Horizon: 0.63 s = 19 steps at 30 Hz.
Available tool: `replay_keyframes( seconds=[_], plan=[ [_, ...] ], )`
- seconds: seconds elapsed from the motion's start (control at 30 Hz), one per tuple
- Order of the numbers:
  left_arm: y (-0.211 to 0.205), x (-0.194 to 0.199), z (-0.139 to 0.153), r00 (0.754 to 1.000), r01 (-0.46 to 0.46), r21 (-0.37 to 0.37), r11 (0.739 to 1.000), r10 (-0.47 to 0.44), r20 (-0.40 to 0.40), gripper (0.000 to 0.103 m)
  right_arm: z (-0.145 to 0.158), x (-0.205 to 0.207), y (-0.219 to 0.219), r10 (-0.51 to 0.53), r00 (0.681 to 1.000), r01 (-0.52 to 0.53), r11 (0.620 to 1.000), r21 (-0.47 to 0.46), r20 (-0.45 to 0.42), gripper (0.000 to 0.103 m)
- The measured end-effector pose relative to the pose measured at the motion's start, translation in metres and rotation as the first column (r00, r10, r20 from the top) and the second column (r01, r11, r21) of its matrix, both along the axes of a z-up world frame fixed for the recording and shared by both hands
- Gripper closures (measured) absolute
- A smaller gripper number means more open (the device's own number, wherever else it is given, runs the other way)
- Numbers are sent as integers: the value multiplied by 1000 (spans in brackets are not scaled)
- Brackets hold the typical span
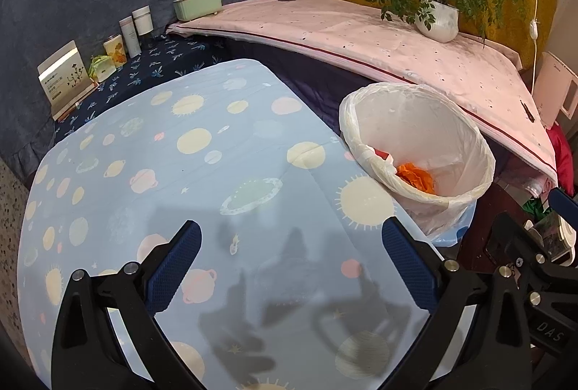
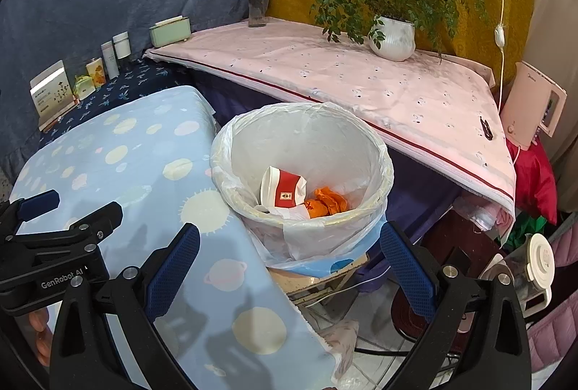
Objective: Collect trash
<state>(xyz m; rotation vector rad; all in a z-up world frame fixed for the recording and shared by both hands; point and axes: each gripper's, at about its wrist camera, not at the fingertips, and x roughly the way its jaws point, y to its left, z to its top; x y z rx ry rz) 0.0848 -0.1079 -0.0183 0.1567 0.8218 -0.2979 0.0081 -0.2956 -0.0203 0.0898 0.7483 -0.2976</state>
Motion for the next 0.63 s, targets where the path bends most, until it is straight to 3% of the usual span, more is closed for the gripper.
replay_keyframes(
  seconds=[0.63],
  plan=[
    [-4,3,-1,999,35,-16,999,-35,11,7,-3,1,-2,-5,1000,5,1000,5,-1,7]
  ],
)
